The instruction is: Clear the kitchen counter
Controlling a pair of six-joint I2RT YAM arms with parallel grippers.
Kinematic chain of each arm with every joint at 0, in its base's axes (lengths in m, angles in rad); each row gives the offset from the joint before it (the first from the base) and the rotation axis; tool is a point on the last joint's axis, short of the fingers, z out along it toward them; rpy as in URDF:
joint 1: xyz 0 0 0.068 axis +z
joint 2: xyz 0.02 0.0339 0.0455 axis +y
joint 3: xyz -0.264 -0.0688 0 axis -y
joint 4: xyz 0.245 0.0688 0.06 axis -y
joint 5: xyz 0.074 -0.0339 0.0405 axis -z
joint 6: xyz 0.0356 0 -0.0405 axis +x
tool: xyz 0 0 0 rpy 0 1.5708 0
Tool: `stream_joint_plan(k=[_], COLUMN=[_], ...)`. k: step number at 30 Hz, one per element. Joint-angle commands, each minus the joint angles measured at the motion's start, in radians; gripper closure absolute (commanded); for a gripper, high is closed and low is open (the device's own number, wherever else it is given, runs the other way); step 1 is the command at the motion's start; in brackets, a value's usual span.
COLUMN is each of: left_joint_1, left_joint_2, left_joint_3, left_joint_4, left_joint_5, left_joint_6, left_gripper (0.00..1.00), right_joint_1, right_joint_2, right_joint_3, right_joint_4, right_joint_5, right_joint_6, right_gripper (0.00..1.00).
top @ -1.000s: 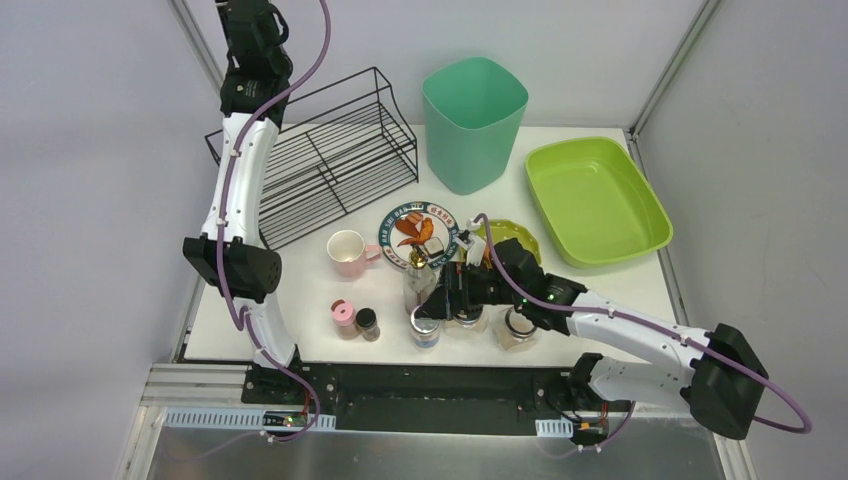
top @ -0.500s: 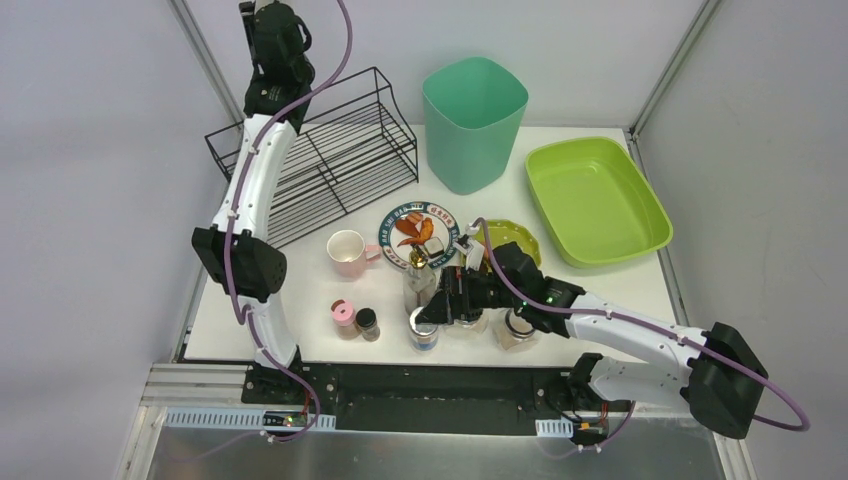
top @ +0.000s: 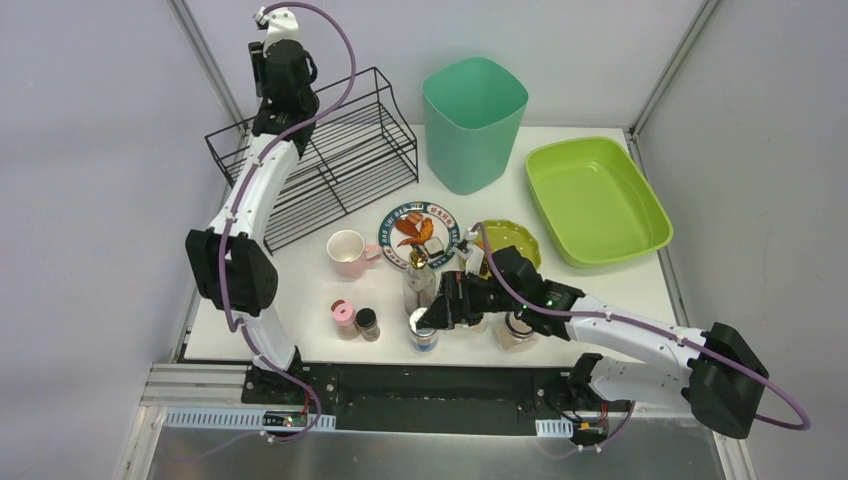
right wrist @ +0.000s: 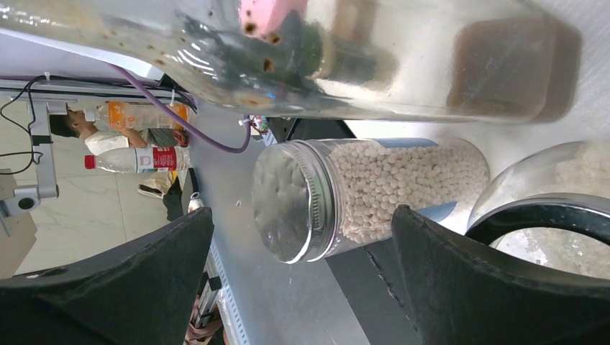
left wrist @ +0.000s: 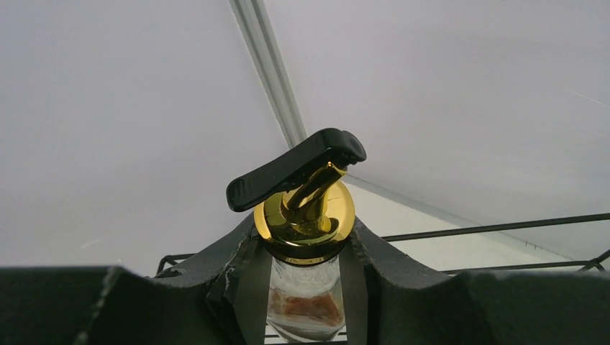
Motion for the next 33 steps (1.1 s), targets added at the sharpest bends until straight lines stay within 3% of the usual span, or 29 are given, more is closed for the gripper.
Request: stream_joint_plan(k=[1,15,31,33], left_joint_1=[0.009,0.098,0.133,0.133], left_joint_2=[-0.147,-0.277,-0.343,-0.349], left_joint_3=[-0.036,-0.197,-0.226,-0.232], left_joint_4=[0.106,0.030,-0.129,-0.134], left_joint_5=[-0.052,-0.041,-0.014,-0.017], left_joint_6=[0.025,-0.094,-0.329,-0.348], left_gripper=[1.00,1.00,1.00,0.96], right_joint_1=[0.019,0.064,0.089,0.089], right_joint_2=[-0.015,0.011,-0.013,-0.022], right_joint_3=[-0.002,0.009,-0.004,-0.009], right_joint_4=[0.042,0.044,0.041,0.041], right_joint_5=[-0.020,0.003,0.035,0.038], right_joint_6=[0.014,0.012,0.016,0.015], right_gripper=[0.01,0.01,0.01,0.01])
